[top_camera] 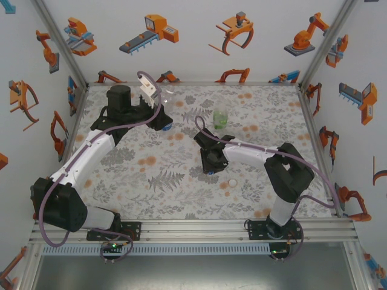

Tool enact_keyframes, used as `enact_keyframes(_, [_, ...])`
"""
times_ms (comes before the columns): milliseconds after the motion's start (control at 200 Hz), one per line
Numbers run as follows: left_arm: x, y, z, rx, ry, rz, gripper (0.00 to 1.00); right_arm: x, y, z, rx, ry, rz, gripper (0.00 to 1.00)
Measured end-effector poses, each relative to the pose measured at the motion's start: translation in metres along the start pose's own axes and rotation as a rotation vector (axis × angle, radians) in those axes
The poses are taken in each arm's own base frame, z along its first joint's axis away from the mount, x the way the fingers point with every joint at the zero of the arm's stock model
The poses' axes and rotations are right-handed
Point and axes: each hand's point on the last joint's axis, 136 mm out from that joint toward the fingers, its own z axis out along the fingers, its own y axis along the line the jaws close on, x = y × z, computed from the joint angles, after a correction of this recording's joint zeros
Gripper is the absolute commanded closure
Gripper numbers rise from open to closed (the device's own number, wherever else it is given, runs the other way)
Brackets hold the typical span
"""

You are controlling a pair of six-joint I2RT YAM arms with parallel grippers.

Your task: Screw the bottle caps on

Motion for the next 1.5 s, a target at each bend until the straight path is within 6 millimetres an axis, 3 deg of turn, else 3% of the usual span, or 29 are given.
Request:
enact_keyframes(861, [0.002, 0.0, 0.002, 0.005, 0.004, -0.004, 1.0, 0.0, 0.003, 0.003, -0.007, 0.013, -0.001, 0.6])
enact_keyframes(1342, [0.002, -0.002, 0.002, 0.018, 0.005, -0.003, 1.0, -0.001, 0.004, -0.001, -0.01, 0.012, -0.004, 0.74])
enact_keyframes(1502, [0.01, -0.01, 0.006, 0.049, 0.031, 0.036, 1.0, -0.014, 0.006, -0.018, -0.049, -0.041, -0.02, 0.75])
